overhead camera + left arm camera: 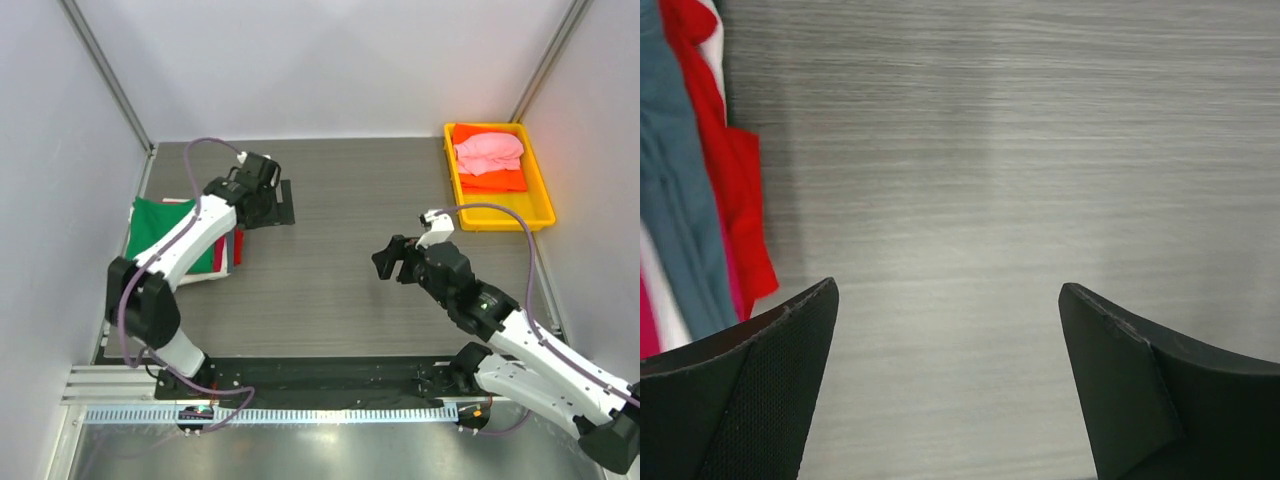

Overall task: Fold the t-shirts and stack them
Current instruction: Neatly place the folded tshirt to the corner

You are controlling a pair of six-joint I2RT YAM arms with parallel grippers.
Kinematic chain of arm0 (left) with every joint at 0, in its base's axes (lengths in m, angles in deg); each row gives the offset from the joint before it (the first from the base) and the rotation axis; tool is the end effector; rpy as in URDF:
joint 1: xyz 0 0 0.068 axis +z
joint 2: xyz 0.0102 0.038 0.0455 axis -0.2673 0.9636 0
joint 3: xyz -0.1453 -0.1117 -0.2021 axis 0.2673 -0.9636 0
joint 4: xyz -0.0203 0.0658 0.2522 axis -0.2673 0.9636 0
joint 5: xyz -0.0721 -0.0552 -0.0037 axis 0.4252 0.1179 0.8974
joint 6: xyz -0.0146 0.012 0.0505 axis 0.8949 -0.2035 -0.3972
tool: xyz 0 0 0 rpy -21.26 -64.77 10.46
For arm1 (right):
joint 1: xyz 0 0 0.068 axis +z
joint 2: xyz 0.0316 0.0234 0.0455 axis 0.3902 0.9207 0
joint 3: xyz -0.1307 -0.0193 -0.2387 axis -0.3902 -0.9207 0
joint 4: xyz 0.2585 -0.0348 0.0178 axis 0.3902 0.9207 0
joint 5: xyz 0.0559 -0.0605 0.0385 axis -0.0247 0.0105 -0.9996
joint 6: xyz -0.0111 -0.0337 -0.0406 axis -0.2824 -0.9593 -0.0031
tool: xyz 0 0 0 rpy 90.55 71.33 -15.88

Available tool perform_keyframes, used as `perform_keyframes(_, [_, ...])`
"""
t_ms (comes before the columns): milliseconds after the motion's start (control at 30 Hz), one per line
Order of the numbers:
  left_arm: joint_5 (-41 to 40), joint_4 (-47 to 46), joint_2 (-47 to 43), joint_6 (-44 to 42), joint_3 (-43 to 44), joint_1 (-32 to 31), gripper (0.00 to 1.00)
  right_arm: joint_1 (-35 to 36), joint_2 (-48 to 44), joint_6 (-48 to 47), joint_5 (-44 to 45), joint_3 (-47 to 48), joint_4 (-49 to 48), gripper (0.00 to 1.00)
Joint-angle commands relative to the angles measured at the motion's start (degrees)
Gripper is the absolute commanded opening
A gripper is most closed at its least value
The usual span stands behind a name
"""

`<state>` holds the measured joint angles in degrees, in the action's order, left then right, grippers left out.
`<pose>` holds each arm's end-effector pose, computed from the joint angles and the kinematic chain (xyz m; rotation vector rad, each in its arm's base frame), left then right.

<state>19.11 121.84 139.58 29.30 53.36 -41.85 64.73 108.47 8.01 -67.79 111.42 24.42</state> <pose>0.3008 -0.1444 0.3074 -0.1654 2.5234 -0.2663 0.1401 0.1123 0.2845 -0.0551 1.9942 0.5303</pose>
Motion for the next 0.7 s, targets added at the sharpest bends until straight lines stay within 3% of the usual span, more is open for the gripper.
perform_keyframes(0, [-3.32,-3.75,6.05,-1.71,-0.31,-0.11,0.91,-0.1,-3.86,2.73,3.52,-1.92,1.96,0.8])
perform_keyframes(67, [-3.32,-4.45,9.92,-1.98,-0.66,-0.11,0.86,-0.1,-5.88,3.52,3.78,-2.89,2.93,0.8])
perform_keyframes(133, [-2.53,-6.38,11.94,-2.32,-1.8,-0.11,0.74,-0.1,-7.02,4.13,3.96,-3.15,3.72,0.8])
perform_keyframes(167, [-2.36,-7.35,12.56,-2.24,-2.42,0.07,0.58,-0.1,-7.47,4.31,4.22,-3.15,4.16,0.79])
perform_keyframes(200, [-2.44,-7.62,13.27,-2.15,-2.6,-0.02,0.51,-0.1,-7.47,4.31,4.22,-3.07,4.25,0.79])
perform_keyframes(267, [-2.7,-8.32,14.76,-1.89,-3.21,0.24,0.44,-0.1,-7.82,4.66,4.05,-2.98,5.04,0.79])
perform_keyframes(667, [-5.96,-11.31,19.25,-4.17,-8.48,7.88,0.39,-0.1,-8.88,6.33,3.79,-4.39,6.36,0.79])
